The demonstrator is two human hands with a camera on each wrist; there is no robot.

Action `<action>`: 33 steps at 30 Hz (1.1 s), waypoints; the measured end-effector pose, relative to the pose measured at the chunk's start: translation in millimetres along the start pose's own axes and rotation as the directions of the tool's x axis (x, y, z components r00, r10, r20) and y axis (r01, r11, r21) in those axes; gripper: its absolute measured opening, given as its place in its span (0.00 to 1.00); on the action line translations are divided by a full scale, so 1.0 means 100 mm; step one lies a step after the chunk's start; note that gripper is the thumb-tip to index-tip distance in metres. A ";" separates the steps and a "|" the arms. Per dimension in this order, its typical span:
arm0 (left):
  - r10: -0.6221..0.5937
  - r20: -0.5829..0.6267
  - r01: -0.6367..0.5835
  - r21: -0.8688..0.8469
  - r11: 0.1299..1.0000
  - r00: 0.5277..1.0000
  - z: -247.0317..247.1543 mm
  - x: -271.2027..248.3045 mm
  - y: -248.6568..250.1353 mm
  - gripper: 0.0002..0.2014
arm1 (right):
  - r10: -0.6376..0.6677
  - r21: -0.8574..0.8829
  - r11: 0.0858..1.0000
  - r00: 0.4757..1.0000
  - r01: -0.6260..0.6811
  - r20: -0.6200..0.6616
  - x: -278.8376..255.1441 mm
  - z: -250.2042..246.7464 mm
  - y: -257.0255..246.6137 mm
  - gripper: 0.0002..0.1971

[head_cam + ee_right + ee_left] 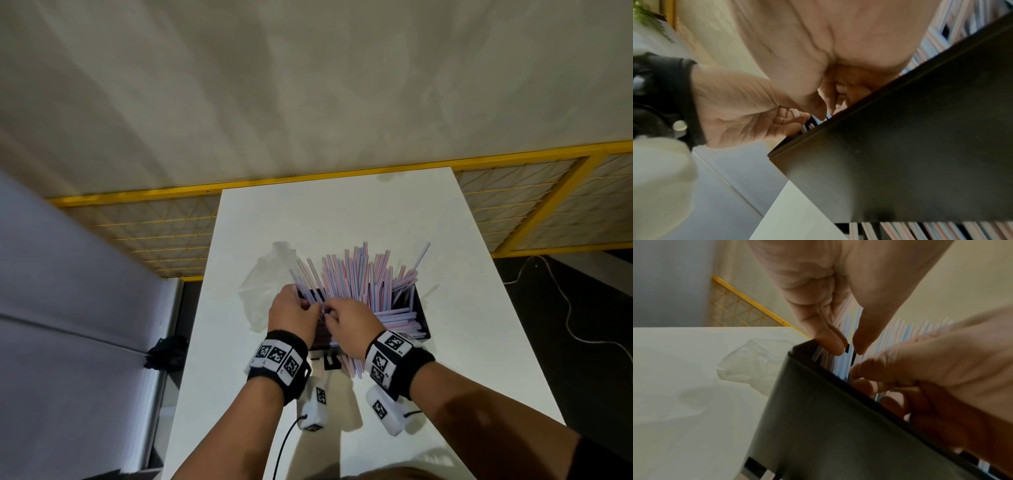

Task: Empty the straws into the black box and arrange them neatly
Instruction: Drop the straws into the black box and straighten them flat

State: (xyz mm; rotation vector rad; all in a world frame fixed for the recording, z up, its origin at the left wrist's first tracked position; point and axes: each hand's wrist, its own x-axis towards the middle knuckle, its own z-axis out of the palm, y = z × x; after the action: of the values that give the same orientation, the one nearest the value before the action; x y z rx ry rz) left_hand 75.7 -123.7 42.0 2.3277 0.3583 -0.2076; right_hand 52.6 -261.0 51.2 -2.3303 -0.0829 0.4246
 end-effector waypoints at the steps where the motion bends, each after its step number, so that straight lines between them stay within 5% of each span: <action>1: 0.008 0.010 -0.008 0.018 1.000 1.000 -0.01 0.02 0.01 0.09 | -0.003 0.007 1.000 1.000 0.003 0.000 0.00 0.00 0.01 0.12; 7: 0.069 0.059 -0.066 -0.053 0.996 0.996 -0.03 0.05 0.00 0.04 | -0.003 0.014 1.000 1.000 0.003 0.001 0.05 0.08 0.05 0.11; 15: 0.148 0.073 -0.154 0.091 0.984 0.986 0.05 -0.08 0.09 0.06 | 0.034 -0.135 0.990 0.999 -0.030 0.024 0.21 0.18 0.09 0.05; 20: 0.060 0.130 -0.072 0.093 0.993 0.990 0.05 -0.07 0.14 0.07 | 0.009 -0.153 0.988 0.994 0.007 0.105 0.30 0.17 0.13 0.04; 24: -0.006 0.166 -0.011 0.103 0.995 0.986 0.05 0.00 0.16 0.12 | -0.010 -0.001 1.000 0.996 0.010 0.084 0.31 0.16 0.16 0.06; 33: 0.108 0.215 -0.105 -0.026 0.994 0.971 -0.06 0.08 0.07 0.10 | 0.024 0.407 0.911 0.993 -0.068 0.112 0.26 0.07 0.35 0.12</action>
State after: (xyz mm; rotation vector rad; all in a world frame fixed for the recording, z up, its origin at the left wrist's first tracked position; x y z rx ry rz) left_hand 85.8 -122.5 48.2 2.2749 0.1256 -0.3997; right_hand 72.3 -276.0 14.9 -1.8971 0.0116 0.5330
